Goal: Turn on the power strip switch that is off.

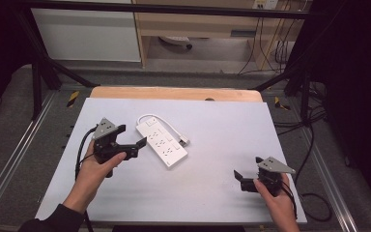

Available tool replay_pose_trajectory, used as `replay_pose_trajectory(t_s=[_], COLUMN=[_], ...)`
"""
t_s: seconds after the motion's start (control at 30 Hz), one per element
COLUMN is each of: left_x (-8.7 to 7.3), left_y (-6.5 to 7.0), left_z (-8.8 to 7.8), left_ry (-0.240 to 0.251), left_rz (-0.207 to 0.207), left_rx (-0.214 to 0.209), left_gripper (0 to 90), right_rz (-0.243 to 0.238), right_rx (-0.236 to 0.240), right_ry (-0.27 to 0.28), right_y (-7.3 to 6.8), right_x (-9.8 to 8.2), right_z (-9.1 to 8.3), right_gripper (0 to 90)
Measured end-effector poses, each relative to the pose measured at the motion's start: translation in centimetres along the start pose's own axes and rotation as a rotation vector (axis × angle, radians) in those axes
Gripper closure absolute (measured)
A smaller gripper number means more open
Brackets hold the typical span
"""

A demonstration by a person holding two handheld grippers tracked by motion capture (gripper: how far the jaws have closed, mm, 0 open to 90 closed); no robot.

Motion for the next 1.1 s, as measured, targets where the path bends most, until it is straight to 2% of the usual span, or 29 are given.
replay_pose_trajectory(t_s=[0.3,0.57,0.93,1.1], left_x=[0.8,1.4,2.4,2.7], left_y=[-0.4,-1.1,-0.7,-0.8], left_z=[1.7,3.1,4.9,5.5], left_ry=[-0.006,-0.008,-0.010,-0.003], left_rz=[-0.005,-0.034,-0.016,-0.015], left_rx=[0.009,0.017,0.028,0.047], left_gripper=[7.1,7.5,7.8,7.9], right_rz=[0.001,-0.002,-0.003,-0.004], right_rx=[0.003,0.003,0.002,0.005], right_ry=[0.001,0.001,0.000,0.001], right_y=[-0.1,-0.1,0.0,-0.1], right_x=[0.0,0.0,0.0,0.0], right_z=[0.0,0.0,0.0,0.0], right_gripper=[2.7,2.7,2.7,2.7])
Point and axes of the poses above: each handheld gripper's, and its own axes: z roughly forward along the jaws, x roughly out of its top, y roughly to its right, the point moved 3 cm from there along z, roughly forward along the jaws, and after that the axes turned 7 degrees about -z, right-handed, at the moved point
